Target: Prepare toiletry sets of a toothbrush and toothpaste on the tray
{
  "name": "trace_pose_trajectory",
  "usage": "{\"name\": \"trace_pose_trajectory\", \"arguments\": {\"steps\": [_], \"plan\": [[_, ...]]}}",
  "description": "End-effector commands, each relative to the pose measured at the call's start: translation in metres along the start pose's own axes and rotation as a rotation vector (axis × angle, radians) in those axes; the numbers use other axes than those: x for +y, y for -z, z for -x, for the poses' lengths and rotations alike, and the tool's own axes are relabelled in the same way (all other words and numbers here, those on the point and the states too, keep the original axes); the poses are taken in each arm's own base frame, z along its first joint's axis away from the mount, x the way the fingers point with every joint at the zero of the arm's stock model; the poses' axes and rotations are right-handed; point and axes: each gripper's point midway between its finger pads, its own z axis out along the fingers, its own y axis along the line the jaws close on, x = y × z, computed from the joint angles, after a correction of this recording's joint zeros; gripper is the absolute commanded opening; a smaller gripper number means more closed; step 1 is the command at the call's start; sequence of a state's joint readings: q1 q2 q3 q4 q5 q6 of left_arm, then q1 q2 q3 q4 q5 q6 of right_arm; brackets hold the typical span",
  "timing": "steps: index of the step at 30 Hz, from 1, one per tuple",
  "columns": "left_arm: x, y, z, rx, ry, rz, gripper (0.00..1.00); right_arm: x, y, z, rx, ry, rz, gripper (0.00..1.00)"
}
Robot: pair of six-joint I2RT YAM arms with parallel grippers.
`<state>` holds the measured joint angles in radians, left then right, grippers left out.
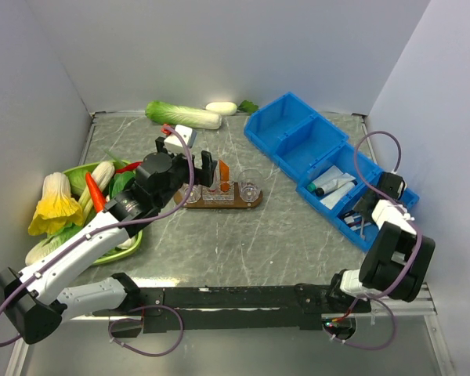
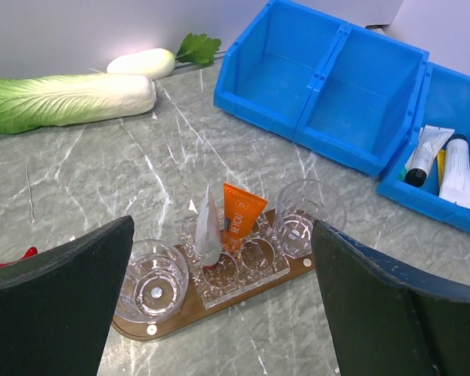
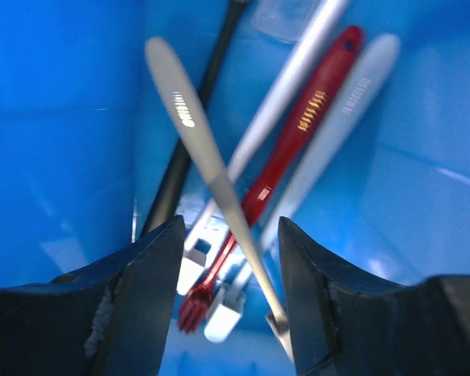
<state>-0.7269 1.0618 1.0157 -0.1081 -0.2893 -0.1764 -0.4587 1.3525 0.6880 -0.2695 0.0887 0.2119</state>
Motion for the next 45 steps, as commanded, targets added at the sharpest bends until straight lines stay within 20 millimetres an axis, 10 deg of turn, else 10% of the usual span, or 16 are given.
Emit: {"name": "trace_pose_trajectory", "arguments": {"steps": [1,16,34,45], "plan": [[-0.003,-0.002,0.011,-0.046,0.003,-0.006,0.99,0.013,-0.009,0.028,-0.049,0.044,0.073,0.57],[-0.007,-0.003,0.009,-0.039,0.013,-0.026,0.99,0.003,-0.027,0.005,0.058,0.040,0.008,0.42],[-0.005,-0.004,0.008,-0.034,0.023,-0.025,0.99,-0.004,-0.002,0.037,-0.055,0.040,-0.030,0.06],[-0.006,-0.002,0.011,-0.040,0.029,-0.034,0.99,-0.018,0.031,0.063,-0.149,0.020,-0.108,0.00]]}}
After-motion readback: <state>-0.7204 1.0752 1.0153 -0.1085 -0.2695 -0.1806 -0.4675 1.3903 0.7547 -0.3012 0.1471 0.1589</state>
